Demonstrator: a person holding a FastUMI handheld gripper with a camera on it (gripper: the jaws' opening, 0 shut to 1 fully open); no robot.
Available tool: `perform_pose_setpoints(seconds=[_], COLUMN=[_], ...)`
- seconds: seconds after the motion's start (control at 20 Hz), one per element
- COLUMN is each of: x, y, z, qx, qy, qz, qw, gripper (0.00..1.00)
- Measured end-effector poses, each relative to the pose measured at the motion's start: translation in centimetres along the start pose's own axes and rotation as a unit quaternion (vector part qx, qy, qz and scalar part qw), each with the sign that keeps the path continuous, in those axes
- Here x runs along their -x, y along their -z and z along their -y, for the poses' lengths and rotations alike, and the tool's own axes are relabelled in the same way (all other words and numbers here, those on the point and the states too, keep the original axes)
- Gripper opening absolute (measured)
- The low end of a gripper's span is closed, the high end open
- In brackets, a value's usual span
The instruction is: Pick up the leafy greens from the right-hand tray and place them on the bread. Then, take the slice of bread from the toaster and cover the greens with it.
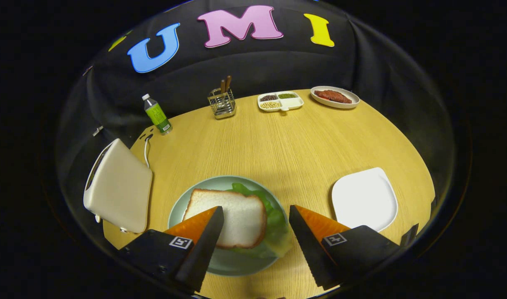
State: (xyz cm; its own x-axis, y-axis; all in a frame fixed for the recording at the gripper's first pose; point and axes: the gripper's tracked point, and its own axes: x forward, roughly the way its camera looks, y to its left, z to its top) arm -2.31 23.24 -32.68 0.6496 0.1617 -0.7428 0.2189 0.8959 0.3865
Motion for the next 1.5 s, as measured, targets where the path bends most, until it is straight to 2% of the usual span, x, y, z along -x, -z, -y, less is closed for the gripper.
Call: perform_pose_setpoints(seconds=[0.25, 0.55, 0.85, 1.0, 1.2, 1.5], x=[3.9, 10.9, 17.3, 20.5, 23.7, 24.2], y=[-6.5, -15.1, -20.8, -22.6, -23.6, -23.7], z=[0.2, 0.1, 0.5, 1.0, 1.9, 3.0], qx=[0.066, 0.124, 0.164, 0.198, 0.216, 0.234], qy=[-0.012, -0.033, -0.063, -0.069, -0.083, -0.094], qz=[0.103, 0.218, 0.286, 0.315, 0.34, 0.348], qw=[0.992, 0.967, 0.942, 0.926, 0.912, 0.903], gripper=[0.99, 0.99, 0.98, 0.97, 0.98, 0.98])
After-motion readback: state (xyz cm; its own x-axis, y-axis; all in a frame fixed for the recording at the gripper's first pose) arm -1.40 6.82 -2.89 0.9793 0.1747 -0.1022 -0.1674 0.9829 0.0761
